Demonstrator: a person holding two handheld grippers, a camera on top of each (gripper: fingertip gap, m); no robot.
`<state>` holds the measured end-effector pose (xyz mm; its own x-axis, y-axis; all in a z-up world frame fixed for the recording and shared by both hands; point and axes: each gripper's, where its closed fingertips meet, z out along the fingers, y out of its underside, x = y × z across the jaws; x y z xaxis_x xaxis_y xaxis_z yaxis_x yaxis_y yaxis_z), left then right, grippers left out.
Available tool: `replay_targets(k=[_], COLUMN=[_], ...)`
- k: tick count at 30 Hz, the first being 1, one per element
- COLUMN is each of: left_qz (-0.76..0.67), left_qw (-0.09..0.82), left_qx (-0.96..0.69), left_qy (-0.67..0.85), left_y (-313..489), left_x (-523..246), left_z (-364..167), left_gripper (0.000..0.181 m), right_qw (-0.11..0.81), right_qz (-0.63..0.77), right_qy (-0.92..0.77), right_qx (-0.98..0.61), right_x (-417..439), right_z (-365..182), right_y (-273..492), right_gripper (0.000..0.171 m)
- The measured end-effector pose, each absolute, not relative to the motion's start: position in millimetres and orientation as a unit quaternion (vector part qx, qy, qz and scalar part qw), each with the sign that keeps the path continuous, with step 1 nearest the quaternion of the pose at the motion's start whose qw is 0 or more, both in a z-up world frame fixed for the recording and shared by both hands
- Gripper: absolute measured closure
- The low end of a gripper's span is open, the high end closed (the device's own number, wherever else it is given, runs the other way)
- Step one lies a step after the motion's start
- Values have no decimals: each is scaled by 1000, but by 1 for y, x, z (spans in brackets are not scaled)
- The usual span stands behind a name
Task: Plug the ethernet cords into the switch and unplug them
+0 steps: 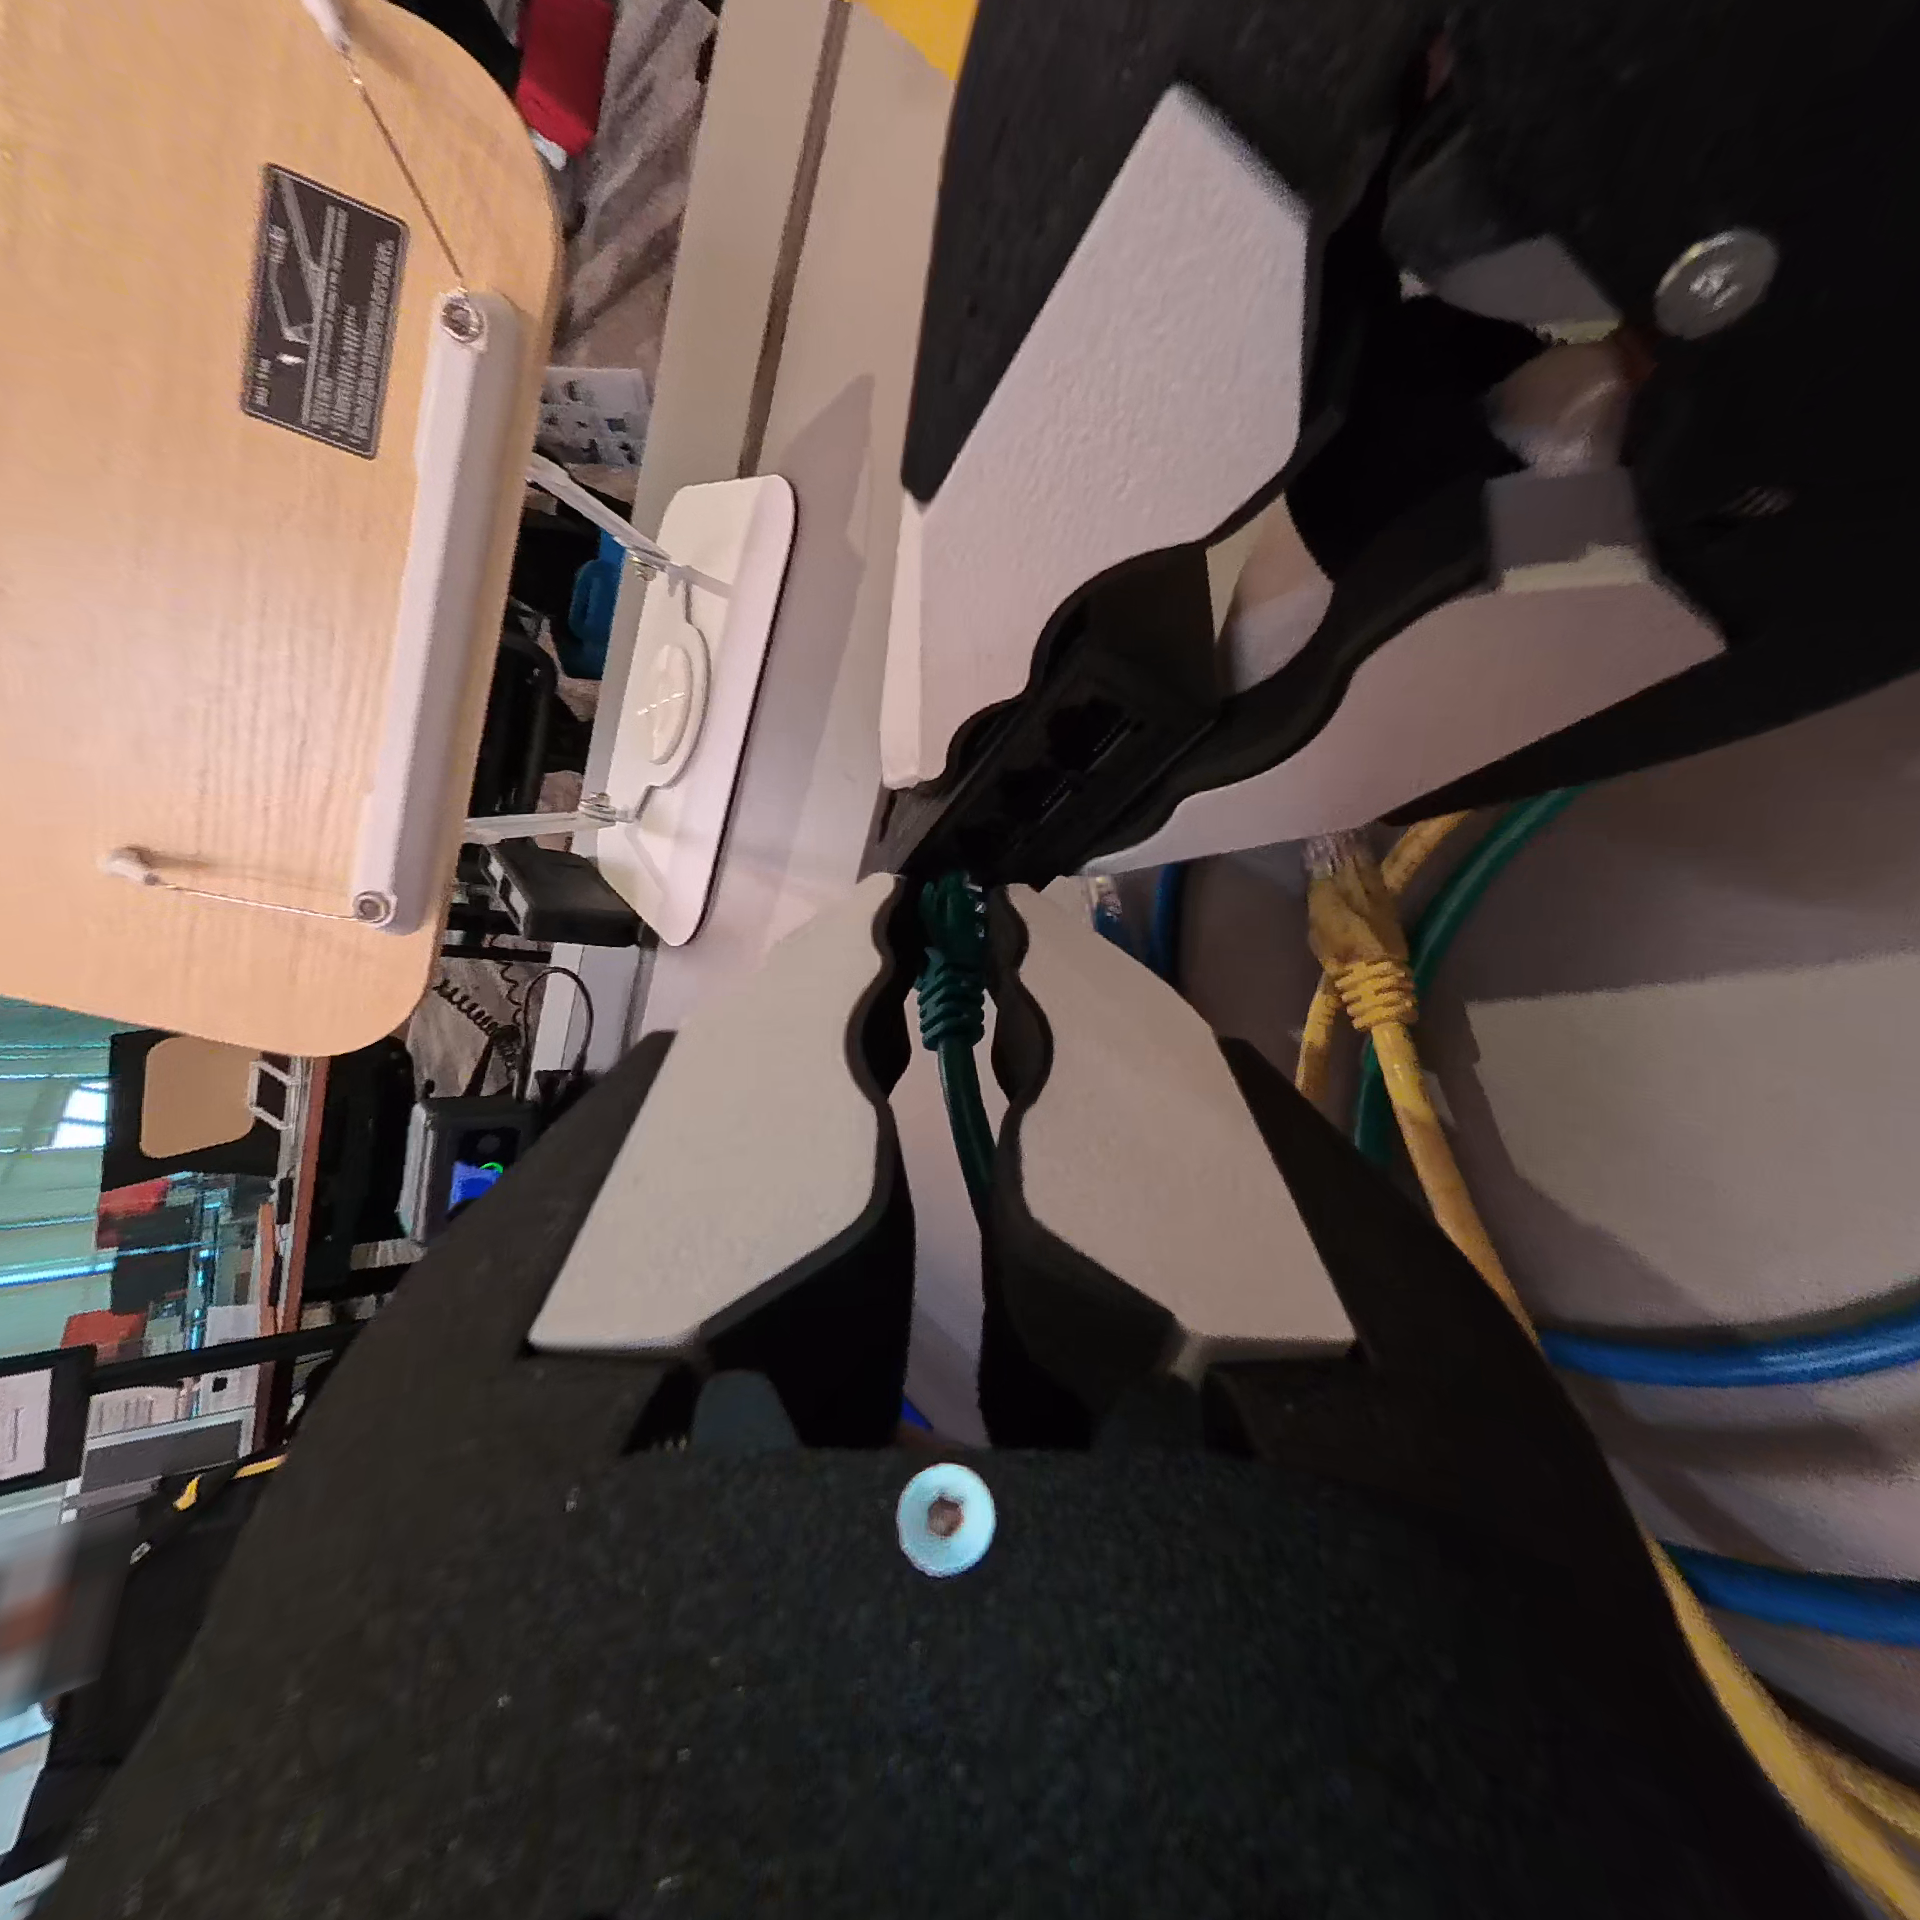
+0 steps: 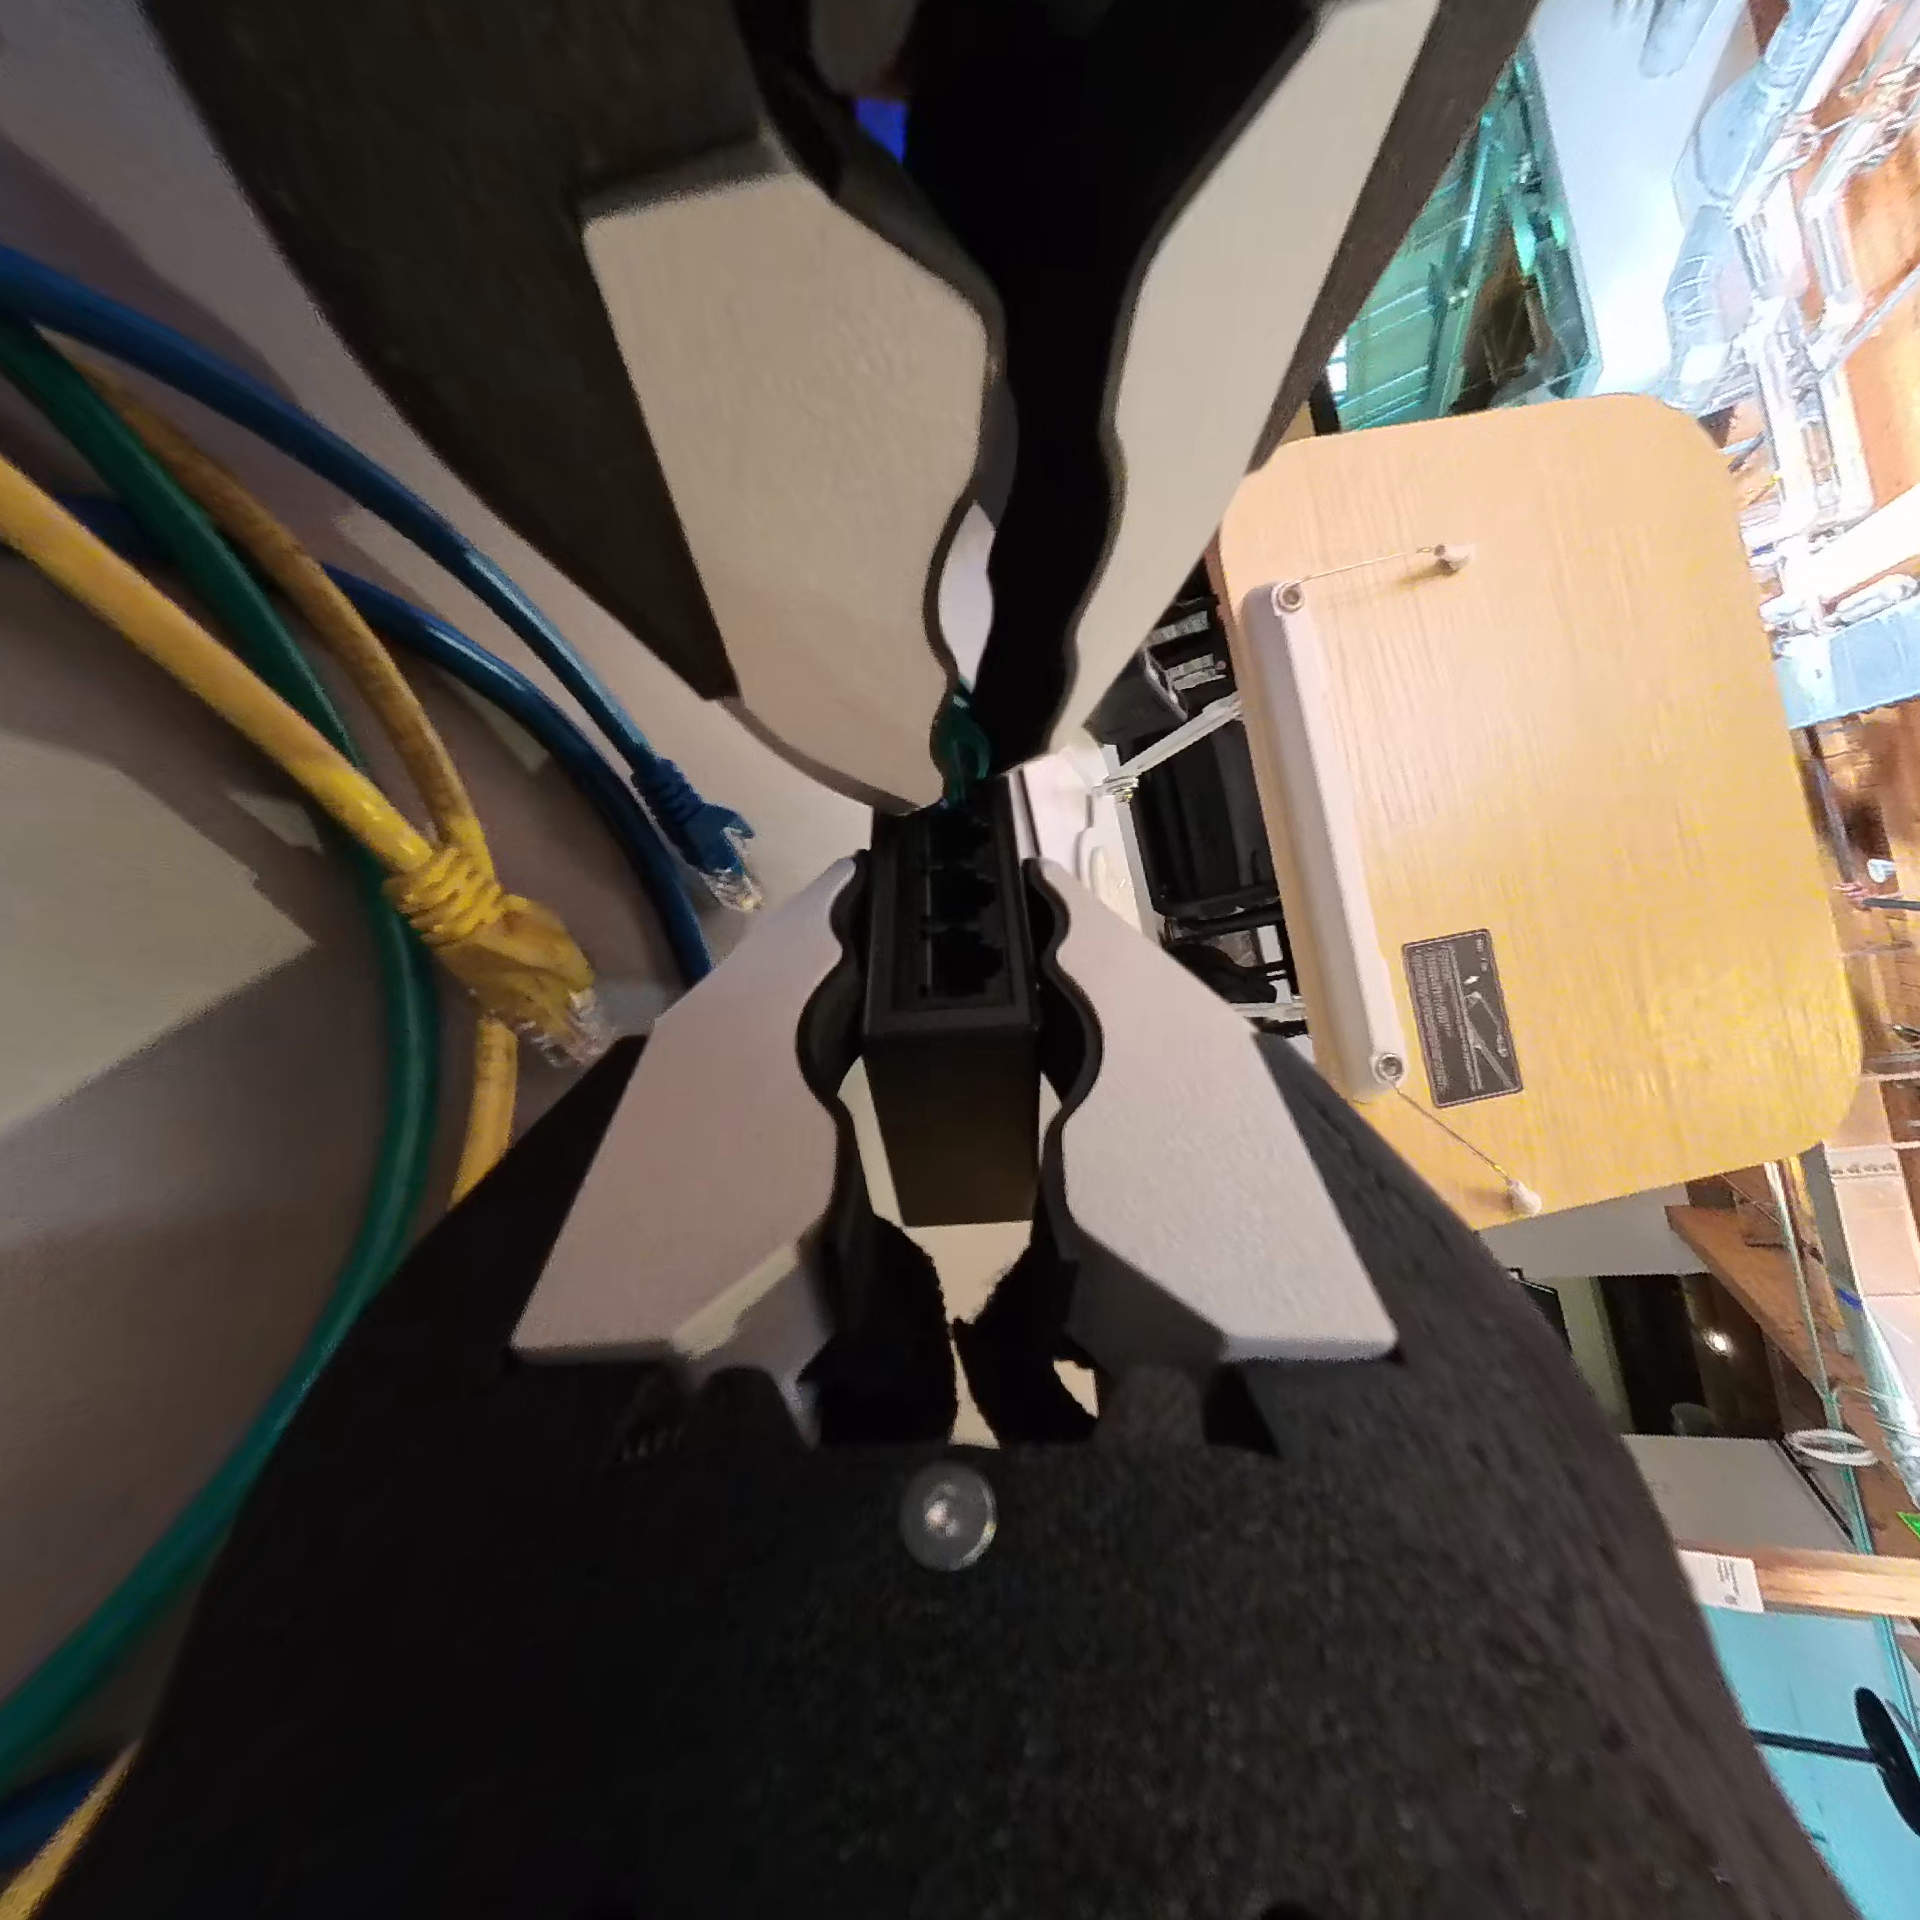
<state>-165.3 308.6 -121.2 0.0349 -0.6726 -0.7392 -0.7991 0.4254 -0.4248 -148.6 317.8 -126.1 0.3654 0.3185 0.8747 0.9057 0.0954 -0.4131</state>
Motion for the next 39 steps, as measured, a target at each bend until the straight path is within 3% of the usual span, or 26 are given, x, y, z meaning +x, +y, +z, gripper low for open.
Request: replay_targets(k=[8,10,13,16,24,26,29,32,35,39], left_qz=[61,-6,42,8,7,-4,-16,-37,-130,-262], left_qw=[496,494,494,484,417,426,456,472,447,387], left_qx=[-520,-520,-524,-557,-642,-656,-661,-673,-693,-706], left_qy=[693,697,692,675,643,623,596,568,551,532], left_y=[304,285,297,304,304,304,303,287,236,156], left_x=[-169,-163,-168,-176,-179,-177,-183,-207,-233,-258], left_z=[-118,-112,-108,-104,-142,-130,-94,-57,-49,-83], left_gripper=[170,170,170,169,172,156,151,151,152,155], right_qw=[561,509,578,548,614,626,642,649,588,315], right_qz=[-255,-294,-240,-262,-148,-87,-24,-18,-110,-95], right_qy=[-496,-468,-448,-463,-338,-303,-256,-245,-243,-238], right_qx=[-611,-660,-638,-646,-698,-713,-722,-720,-763,-914], right_x=[-152,-124,-135,-127,-98,-100,-101,-89,-4,138], right_z=[-126,-140,-116,-134,-104,-98,-65,4,52,-24], right_y=[315,329,318,325,332,331,324,306,297,309], right_gripper=[142,143,143,143,144,144,144,144,144,144])
